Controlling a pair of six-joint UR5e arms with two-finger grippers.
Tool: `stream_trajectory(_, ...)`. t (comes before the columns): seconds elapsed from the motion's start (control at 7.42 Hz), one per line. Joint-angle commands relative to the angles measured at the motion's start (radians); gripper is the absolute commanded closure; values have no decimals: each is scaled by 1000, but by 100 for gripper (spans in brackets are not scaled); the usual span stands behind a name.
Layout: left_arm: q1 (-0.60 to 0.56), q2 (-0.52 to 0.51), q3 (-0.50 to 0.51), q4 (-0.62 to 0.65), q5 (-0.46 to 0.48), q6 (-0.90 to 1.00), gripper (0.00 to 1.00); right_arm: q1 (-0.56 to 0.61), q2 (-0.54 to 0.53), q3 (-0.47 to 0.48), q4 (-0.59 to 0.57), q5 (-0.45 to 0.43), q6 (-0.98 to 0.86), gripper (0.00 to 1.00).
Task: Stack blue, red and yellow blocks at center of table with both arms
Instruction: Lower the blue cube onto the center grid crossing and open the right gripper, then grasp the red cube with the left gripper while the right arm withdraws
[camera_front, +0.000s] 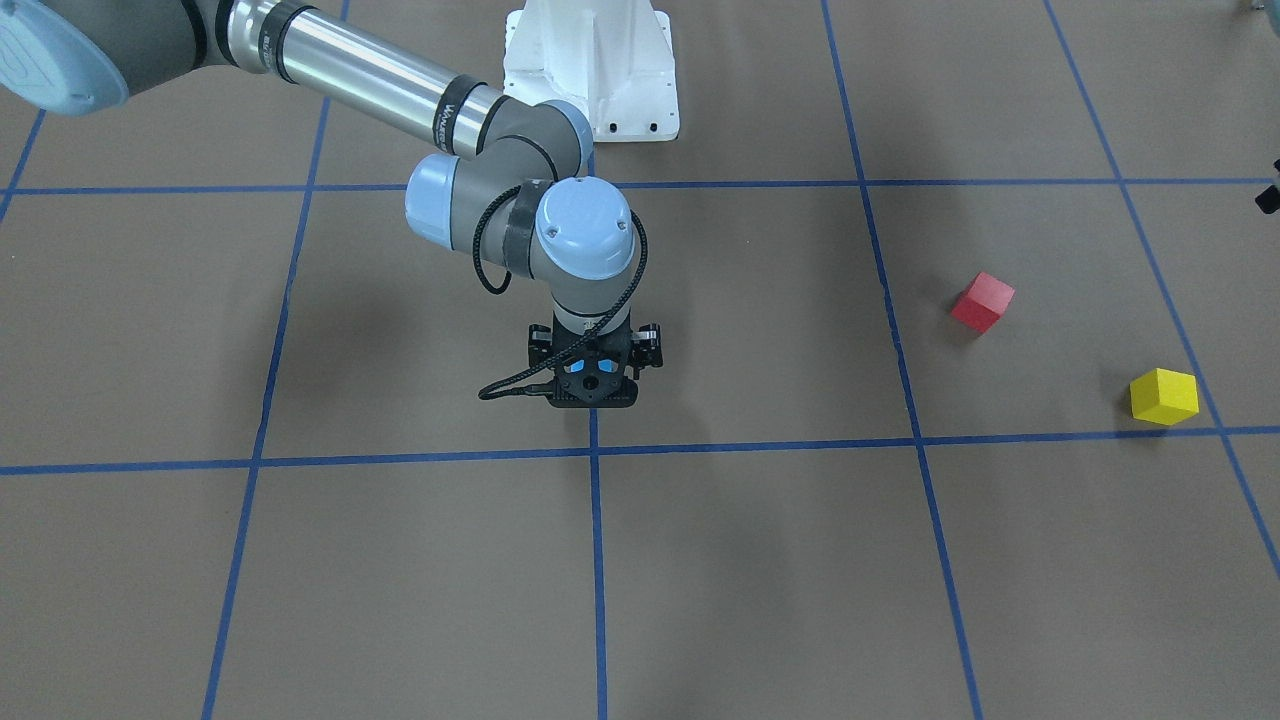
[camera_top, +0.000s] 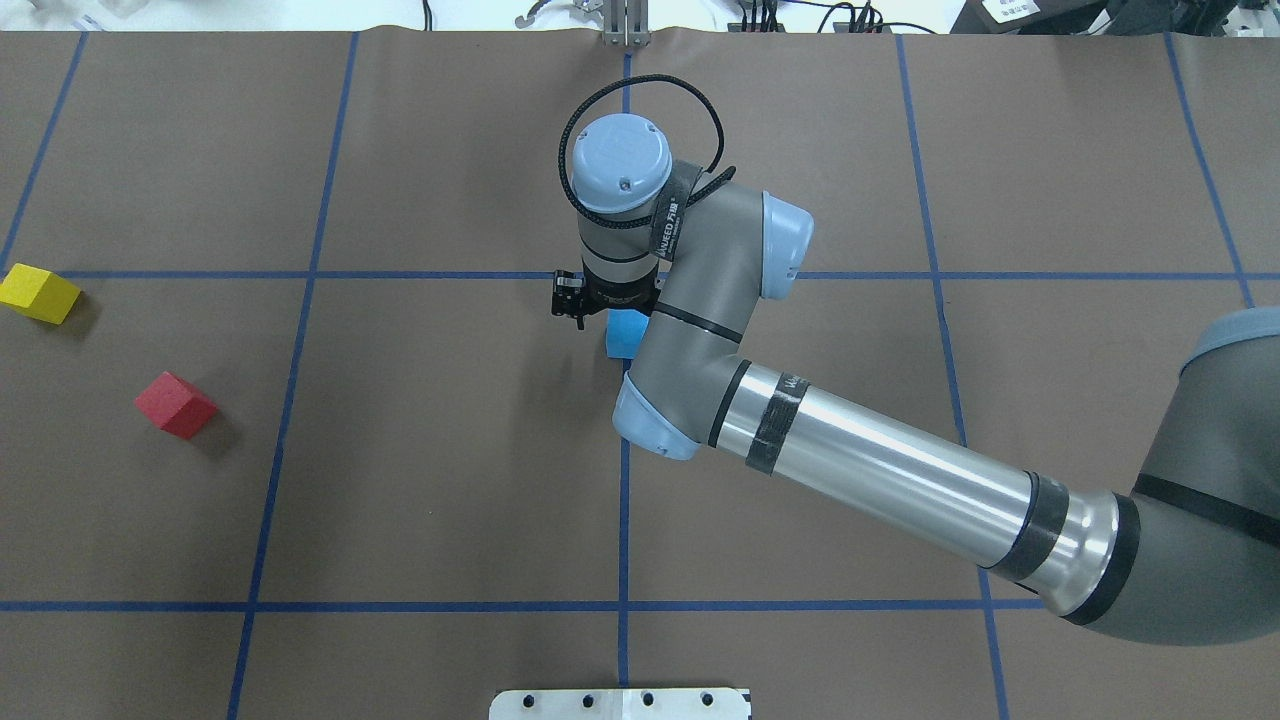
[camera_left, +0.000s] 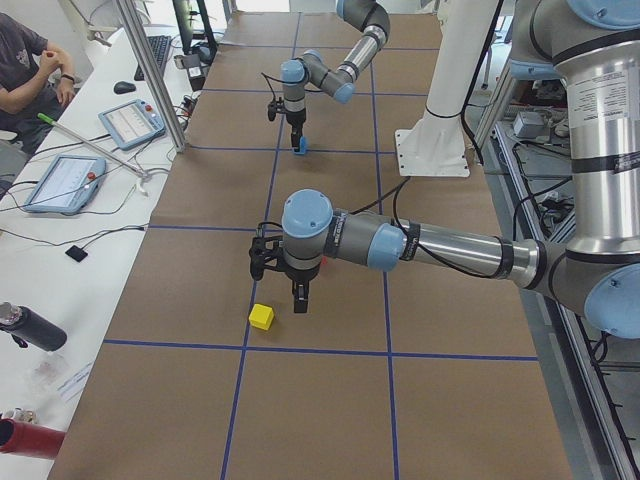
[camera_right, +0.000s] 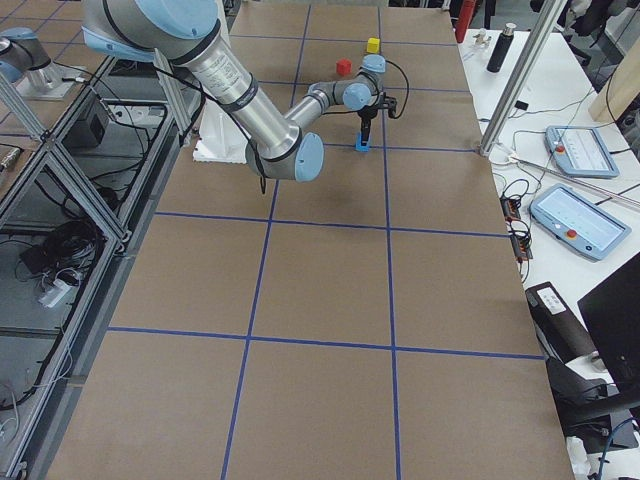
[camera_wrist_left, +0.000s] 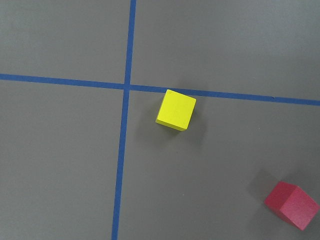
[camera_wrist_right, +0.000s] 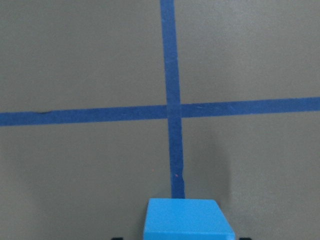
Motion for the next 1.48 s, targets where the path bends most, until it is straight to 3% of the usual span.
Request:
stream_trajectory(0.0, 177, -7, 6, -156, 63, -330, 0, 34, -82, 122, -5, 54, -5, 0)
stream_trajectory(0.27, 353, -59, 9, -215, 164, -584, 1, 68, -280, 329, 2, 81, -6, 0)
stream_trajectory(0.4, 445, -96, 7, -216, 240, -596, 1, 73, -340, 385, 2, 79, -8, 0)
stream_trajectory(0.54, 524, -107, -2, -219, 311, -587, 1, 75, -345, 387, 2, 75, -6, 0)
stream_trajectory(0.67, 550, -106, -15, -250, 324, -575, 1, 76, -346, 387, 2, 75, -6, 0)
stream_trajectory(1.21, 577, -100, -2, -296, 333, -70, 1, 84, -379, 397, 5, 72, -8, 0)
stream_trajectory(1.35, 583, -100, 3, -295, 333, -34, 2, 93, -391, 413, 5, 75, -9, 0)
